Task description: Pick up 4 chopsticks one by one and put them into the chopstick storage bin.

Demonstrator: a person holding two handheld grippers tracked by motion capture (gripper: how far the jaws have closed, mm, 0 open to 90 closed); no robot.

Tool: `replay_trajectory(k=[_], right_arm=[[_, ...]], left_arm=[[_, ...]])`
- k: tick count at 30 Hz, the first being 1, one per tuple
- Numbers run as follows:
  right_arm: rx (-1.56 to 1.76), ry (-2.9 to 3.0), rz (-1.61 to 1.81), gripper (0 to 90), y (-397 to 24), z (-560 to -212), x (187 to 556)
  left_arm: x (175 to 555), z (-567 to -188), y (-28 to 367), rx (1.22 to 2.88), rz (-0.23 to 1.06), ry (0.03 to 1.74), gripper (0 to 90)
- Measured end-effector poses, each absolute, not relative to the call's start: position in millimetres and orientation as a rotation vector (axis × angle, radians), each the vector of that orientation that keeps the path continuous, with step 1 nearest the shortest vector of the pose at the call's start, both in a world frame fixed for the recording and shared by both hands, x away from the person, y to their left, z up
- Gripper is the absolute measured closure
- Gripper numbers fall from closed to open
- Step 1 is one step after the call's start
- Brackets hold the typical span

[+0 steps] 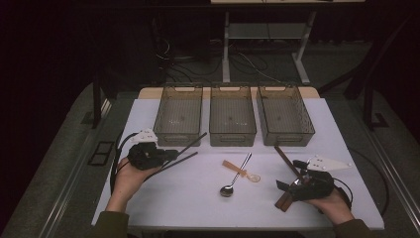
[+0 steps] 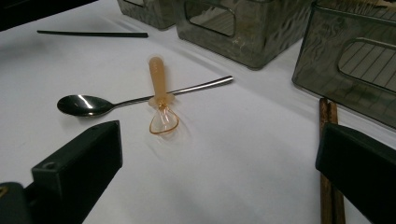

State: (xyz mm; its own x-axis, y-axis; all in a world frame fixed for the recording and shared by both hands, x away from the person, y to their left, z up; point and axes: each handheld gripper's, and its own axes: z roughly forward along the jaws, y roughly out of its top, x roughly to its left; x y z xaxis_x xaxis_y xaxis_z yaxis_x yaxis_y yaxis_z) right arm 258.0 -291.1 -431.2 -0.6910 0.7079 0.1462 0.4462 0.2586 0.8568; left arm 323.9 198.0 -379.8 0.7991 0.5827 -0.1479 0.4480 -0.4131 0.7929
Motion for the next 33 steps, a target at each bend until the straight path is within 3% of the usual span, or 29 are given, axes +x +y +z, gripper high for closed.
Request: replay_trajectory(k=[33], right_arm=[[1.078, 2.255, 1.41, 0.3, -292, -431, 256]], left_arm=[[378, -368, 178, 2.003, 0.232, 0.806, 85.8]])
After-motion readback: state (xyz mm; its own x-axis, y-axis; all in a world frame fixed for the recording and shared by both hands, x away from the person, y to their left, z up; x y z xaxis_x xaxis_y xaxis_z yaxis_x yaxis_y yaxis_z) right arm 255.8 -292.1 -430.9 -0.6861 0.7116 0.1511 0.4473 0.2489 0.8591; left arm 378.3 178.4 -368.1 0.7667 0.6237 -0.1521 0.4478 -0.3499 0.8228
